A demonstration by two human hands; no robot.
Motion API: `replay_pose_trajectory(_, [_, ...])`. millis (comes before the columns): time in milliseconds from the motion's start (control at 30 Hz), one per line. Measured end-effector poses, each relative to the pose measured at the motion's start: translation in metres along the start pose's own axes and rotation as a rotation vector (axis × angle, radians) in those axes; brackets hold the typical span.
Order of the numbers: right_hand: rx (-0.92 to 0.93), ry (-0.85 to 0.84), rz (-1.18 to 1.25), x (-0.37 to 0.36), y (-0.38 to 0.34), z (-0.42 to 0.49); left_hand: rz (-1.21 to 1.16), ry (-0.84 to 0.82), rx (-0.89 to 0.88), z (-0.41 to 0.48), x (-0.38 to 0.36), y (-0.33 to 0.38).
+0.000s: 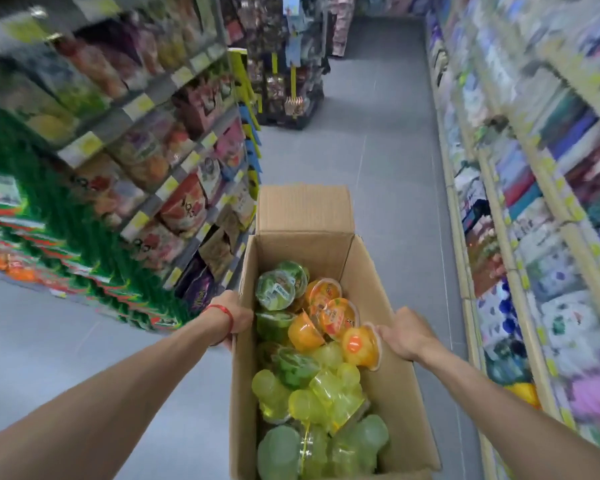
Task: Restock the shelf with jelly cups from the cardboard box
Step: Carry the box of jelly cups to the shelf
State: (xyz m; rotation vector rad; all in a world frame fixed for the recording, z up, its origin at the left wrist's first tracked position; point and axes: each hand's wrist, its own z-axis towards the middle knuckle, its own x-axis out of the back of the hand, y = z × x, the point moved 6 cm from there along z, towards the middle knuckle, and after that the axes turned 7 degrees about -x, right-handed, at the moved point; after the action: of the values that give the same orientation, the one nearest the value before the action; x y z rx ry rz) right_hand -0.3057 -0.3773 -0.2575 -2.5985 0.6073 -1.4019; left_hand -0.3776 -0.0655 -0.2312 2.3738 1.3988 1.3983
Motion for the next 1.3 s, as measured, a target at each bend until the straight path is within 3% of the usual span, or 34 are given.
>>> replay_pose_trajectory(200, [0.104, -0.012, -0.114, 0.069, -0.064, 0.133, -0.089, 0.079, 0.055, 0.093, 0.024, 0.074])
replay_pose_trajectory(567, [0.237, -0.060, -0.279, 0.115, -0.216, 0.325, -0.263, 0.153, 0.213, 0.283, 0.062, 0.114])
replay_pose_trajectory(933, [0.488, -0.258, -0.460, 0.058, -0.333, 0.480, -0.355, 0.299, 0.609, 0.358, 0.038, 0.093])
replay_pose_trajectory(1167, [0.574, -0.365, -0.646, -0.022, -0.358, 0.500, -0.623, 0.305, 0.867, 0.346, -0.045, 0.055])
replay_pose_trajectory(1300, [0.575, -0.384, -0.702, -0.052, -0.349, 0.503, -0.655, 0.321, 0.877, 0.347, -0.065, 0.037])
